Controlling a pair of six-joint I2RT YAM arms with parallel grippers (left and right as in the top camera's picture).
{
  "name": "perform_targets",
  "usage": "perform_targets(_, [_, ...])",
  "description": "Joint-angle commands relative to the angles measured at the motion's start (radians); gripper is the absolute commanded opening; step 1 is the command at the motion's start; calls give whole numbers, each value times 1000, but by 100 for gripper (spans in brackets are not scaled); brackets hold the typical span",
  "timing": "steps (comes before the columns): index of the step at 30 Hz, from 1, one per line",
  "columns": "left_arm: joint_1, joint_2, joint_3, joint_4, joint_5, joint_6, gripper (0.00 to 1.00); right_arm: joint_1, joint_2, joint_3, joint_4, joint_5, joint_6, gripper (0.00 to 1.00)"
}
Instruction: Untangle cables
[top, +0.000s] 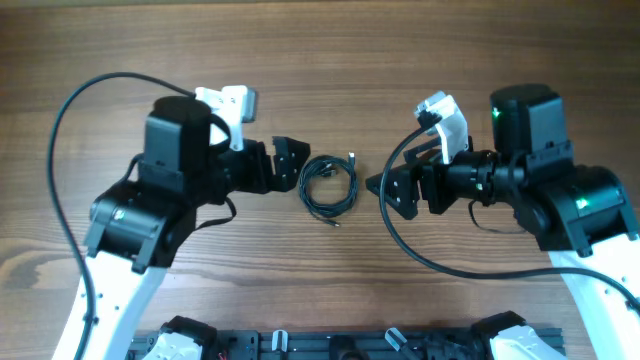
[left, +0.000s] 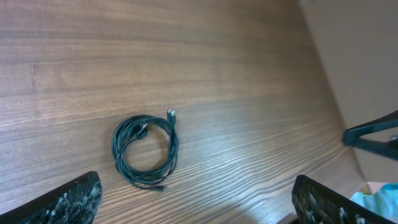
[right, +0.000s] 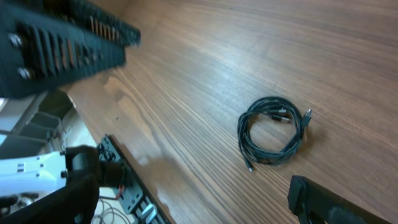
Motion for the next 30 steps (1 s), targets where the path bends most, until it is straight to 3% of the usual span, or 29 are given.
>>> perform_targets(1, [-10, 69, 8, -37, -106, 25, 83, 3, 60, -1, -5, 231, 129, 100])
perform_targets(2, [-10, 95, 2, -50, -154, 24, 75, 3, 73, -1, -18, 323, 164, 100])
perform_targets(5, [-10, 210, -19, -51, -190, 19, 81, 3, 86, -1, -21, 472, 225, 100])
perform_targets(11, [-69, 395, -19, 45, -194, -6, 78, 2, 113, -1, -34, 581, 263, 100])
perform_targets(15, [-131, 486, -19, 60, -226, -13, 78, 2, 145, -1, -97, 777, 275, 100])
perform_targets(19, [-181, 573, -19, 56, -306, -13, 79, 2, 158, -1, -124, 796, 270, 100])
perform_targets(23, [-200, 653, -19, 56, -314, -13, 69, 2, 158, -1, -130, 796, 270, 100])
perform_targets(30, [-205, 766, -21, 82, -349, -40, 66, 2, 158, -1, -139, 796, 266, 100])
